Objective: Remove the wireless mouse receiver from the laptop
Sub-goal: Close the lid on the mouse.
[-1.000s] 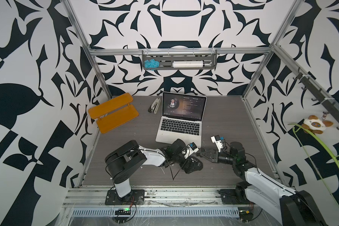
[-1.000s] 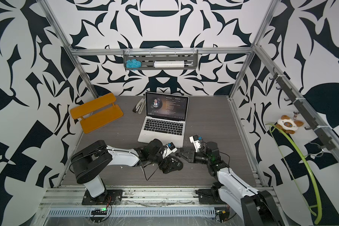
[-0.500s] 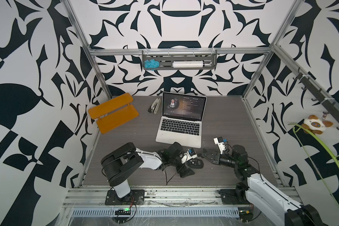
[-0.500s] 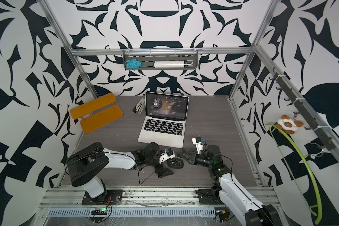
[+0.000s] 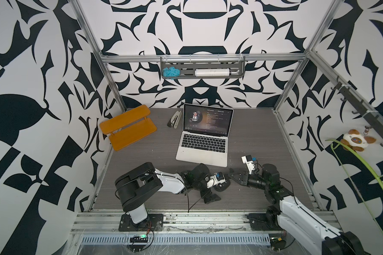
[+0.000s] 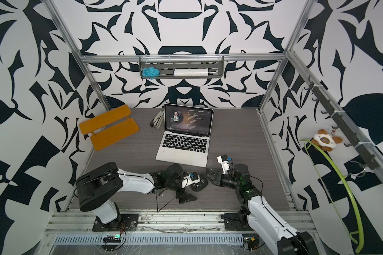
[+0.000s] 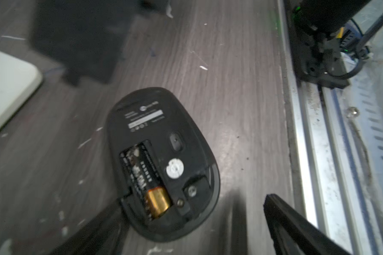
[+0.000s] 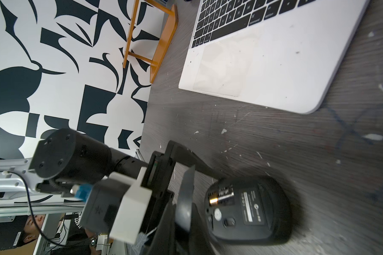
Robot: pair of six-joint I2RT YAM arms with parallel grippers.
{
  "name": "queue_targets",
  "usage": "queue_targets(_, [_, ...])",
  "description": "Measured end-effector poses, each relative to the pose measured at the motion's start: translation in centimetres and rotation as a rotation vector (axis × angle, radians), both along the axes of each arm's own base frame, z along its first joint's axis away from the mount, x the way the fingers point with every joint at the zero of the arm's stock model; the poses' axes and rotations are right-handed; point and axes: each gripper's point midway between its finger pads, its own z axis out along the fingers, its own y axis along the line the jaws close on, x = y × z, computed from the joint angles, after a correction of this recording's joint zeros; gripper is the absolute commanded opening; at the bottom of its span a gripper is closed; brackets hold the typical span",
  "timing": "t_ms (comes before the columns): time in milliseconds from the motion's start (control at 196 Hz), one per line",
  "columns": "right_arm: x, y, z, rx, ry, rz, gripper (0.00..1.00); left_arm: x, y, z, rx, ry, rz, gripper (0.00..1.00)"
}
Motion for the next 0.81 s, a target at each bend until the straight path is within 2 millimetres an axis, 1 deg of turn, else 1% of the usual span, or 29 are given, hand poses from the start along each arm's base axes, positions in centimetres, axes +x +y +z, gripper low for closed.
queue_targets(112, [0.1, -0.1, -0.1, -0.003, 0.001, -0.005, 0.0, -1.6, -0.5, 0.0, 0.001, 0.013, -0.03, 0.99])
queue_targets(249, [0.1, -0.2, -0.5, -0.012, 0.009, -0.017, 0.0, -2.2, -0.5, 0.1, 0.005, 0.027, -0.031, 0.99])
queue_targets(494, [0.1, -0.5, -0.6, -0.02, 0.004, -0.035, 0.0, -1.8, -0.1, 0.0, 0.015, 0.017, 0.008, 0.99])
queue_targets(697, [-0.1, -0.5, -0.4, -0.017, -0.001, -0.035, 0.0, -0.2, 0.5, -0.4, 0.059, -0.056, 0.072, 0.99])
queue_targets(815, [-0.1, -0.5, -0.2, -0.013, -0.007, -0.036, 0.0, 0.5, 1.4, -0.6, 0.098, -0.103, 0.1, 0.99])
